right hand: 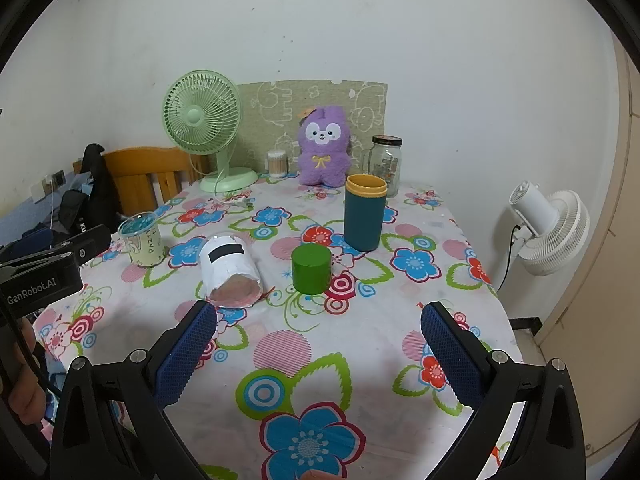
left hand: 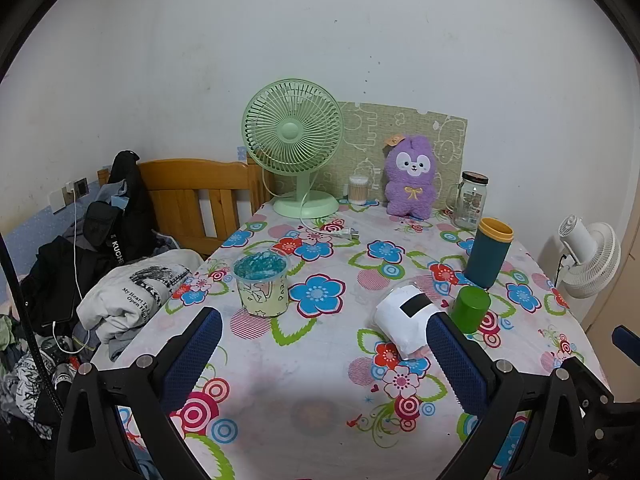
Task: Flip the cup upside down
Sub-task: 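Move the right tool toward the white paper-wrapped cup lying on its side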
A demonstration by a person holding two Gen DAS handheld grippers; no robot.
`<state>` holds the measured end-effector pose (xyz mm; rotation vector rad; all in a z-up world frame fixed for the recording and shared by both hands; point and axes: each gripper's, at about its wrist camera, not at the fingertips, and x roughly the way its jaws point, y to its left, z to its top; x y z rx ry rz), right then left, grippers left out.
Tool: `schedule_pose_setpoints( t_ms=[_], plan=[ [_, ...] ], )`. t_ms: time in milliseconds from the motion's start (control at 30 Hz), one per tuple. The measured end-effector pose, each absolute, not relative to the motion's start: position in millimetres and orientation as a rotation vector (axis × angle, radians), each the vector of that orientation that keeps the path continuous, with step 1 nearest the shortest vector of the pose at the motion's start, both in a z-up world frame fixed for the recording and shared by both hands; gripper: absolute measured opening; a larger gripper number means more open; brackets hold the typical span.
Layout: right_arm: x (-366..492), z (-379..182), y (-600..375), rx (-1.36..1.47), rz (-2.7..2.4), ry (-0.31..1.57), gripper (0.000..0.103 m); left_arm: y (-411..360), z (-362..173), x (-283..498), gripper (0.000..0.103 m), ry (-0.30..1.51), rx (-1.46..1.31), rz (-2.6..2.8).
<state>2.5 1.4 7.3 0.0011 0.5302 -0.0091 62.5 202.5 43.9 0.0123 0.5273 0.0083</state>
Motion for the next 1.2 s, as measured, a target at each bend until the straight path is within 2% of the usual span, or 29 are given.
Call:
schedule_pose_setpoints(
  t_ms=[1200],
  plan=[
    [15, -2, 5, 0.005, 0.021, 0.594, 0.103, 209, 35, 64, 0.103, 0.561, 0.0, 0.021]
  ],
)
